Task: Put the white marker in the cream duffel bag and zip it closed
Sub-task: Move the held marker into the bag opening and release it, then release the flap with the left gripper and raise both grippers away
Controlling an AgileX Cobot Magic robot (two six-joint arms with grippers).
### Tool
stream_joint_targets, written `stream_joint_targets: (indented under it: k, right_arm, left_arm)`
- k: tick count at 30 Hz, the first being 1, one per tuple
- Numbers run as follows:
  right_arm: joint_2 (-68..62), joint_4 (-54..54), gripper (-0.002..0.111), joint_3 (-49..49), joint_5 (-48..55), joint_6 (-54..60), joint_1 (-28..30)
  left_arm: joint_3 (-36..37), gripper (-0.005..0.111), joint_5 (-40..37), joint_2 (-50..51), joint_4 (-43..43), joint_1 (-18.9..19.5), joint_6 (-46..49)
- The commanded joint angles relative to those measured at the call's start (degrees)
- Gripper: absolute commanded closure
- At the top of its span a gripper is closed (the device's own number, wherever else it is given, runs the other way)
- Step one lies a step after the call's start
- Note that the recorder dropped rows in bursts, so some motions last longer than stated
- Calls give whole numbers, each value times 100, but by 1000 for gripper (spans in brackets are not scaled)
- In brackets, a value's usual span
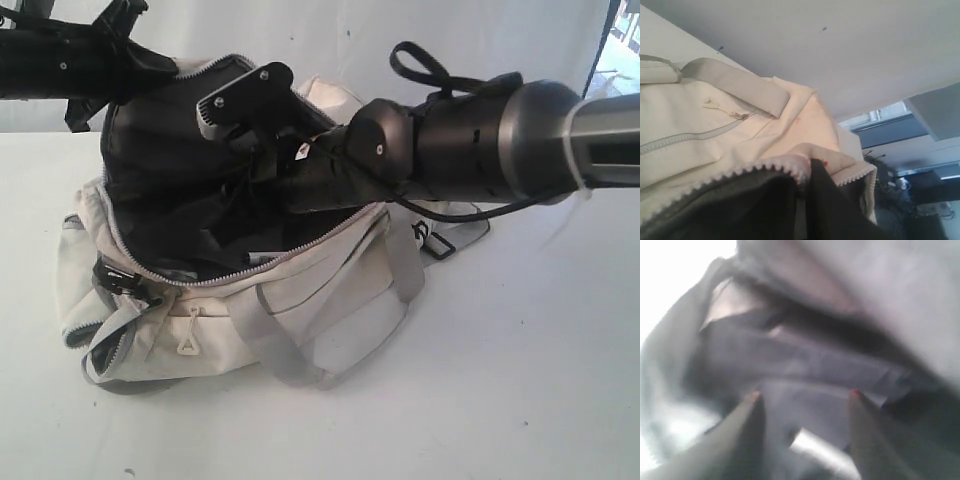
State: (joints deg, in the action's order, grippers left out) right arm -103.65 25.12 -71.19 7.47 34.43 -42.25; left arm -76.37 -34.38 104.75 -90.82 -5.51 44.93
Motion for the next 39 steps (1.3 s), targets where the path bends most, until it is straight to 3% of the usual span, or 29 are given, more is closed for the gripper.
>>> stream_joint_targets:
  k: [1,6,13,15,18,23,27,32,39]
  right_arm:
    - [299,78,79,-64,1415,-737,211]
    - [514,53,82,-227,2770,-1239,642]
    - [630,53,82,-305,3462,-1377,1242]
    - [630,53,82,-305,3565,-1553,1410]
    - [630,53,82,-305,3686,-1570,1568]
    - [630,64,81,-305,3699,-1570,1781]
    - [630,27,68,-305,3649,-1570,1984]
    - [630,12,49,-305,3360,-1570,2232]
    - [603,-288,49,-305,2638,-1616,2353]
  left_arm:
    - [-37,107,-231,-12,780,24,-5]
    - [-37,107,-842,-12,1194,24,7]
    - [-37,105,-1683,-12,2174,24,-4]
    - [-37,97,-1781,-12,2601,24,-53]
    - [-37,73,-1948,-12,3002,24,-326]
    - [-37,39,-2094,-12,3095,24,-412]
    - [-37,19,-2044,-96,3154,24,-412]
    - [-37,9,-2072,-412,3182,37,-229]
    - [-37,10,-2285,-1090,3858,37,-578]
